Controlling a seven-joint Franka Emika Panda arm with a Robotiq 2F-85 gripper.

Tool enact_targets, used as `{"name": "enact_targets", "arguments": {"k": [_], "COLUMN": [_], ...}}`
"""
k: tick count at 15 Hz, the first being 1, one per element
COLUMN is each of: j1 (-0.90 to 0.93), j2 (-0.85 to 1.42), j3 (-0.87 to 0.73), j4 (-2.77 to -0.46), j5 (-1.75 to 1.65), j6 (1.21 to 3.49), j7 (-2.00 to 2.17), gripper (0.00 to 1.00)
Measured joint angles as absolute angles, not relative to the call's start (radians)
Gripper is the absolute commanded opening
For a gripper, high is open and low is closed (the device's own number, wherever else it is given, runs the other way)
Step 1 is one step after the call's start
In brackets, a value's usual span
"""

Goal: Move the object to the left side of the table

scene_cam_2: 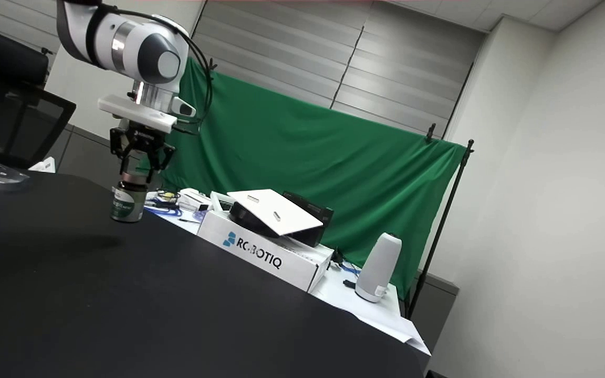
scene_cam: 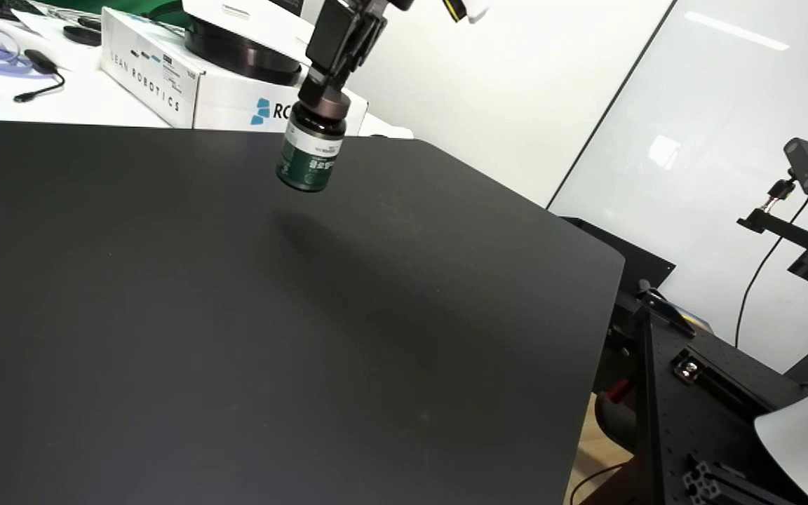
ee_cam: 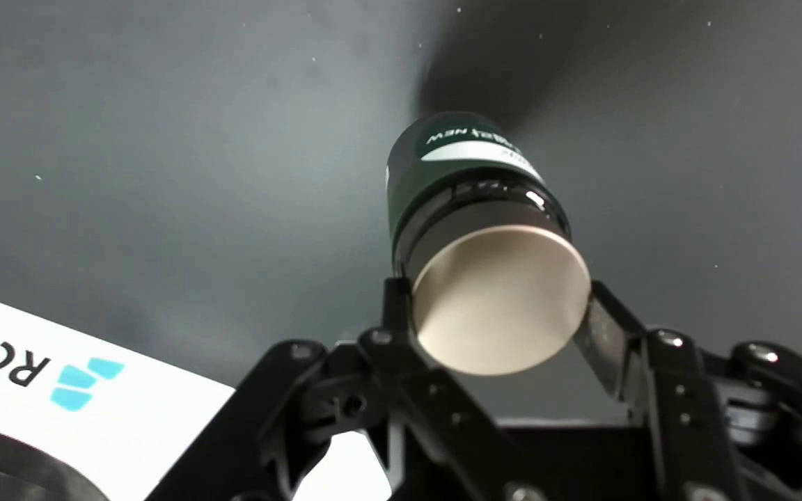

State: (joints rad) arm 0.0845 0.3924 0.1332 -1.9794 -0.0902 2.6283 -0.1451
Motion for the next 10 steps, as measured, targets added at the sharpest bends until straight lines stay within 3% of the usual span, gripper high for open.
{"name": "enact_targets", "arguments": {"k": [10], "j1": [0.122], "j2": [0.548], "j3": [0.152], "j4": [-1.818], "j5": [-0.078], "j6": [2.562], "j7": [-0.205], "gripper": [0.36]}}
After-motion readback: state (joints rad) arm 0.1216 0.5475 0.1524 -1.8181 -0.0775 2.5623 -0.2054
